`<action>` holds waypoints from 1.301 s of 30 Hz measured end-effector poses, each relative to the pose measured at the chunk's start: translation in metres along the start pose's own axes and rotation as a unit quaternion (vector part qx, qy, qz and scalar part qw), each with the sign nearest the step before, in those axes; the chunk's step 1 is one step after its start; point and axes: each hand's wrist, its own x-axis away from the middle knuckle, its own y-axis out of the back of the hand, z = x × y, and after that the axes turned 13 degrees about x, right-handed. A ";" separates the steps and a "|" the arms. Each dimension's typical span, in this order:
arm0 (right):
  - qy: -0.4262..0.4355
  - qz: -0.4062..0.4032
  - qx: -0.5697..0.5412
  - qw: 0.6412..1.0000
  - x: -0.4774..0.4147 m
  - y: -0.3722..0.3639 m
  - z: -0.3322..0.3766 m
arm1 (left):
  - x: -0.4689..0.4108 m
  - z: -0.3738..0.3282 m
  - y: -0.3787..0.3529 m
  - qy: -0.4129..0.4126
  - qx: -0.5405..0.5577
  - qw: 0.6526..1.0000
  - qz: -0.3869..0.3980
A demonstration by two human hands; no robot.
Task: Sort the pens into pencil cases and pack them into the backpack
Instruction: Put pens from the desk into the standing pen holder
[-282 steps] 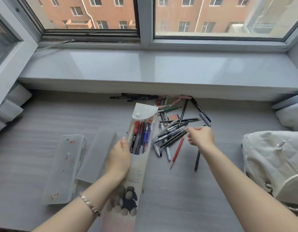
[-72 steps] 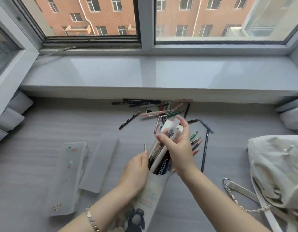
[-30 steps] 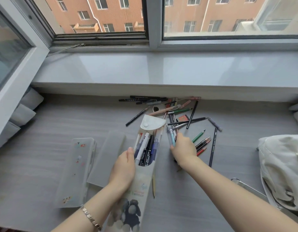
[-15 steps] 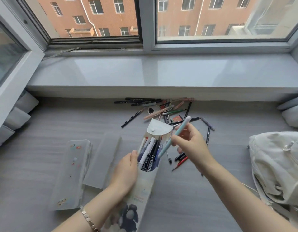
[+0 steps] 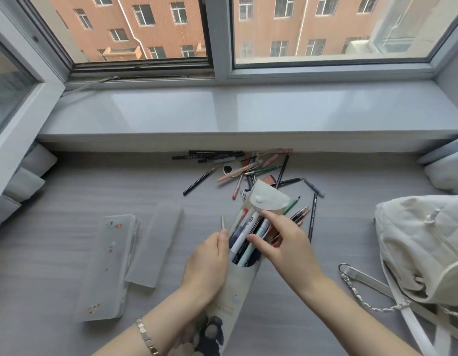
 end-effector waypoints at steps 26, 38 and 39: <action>-0.018 0.016 0.120 0.992 -0.031 0.044 -0.023 | 0.013 0.000 0.006 -0.028 -0.037 0.998 0.051; -0.009 0.110 0.182 0.977 -0.023 0.048 -0.016 | 0.022 -0.003 0.001 -0.017 -0.065 0.998 0.020; -0.022 0.110 0.182 0.977 -0.023 0.050 -0.017 | 0.022 -0.003 0.001 -0.018 -0.066 0.997 0.020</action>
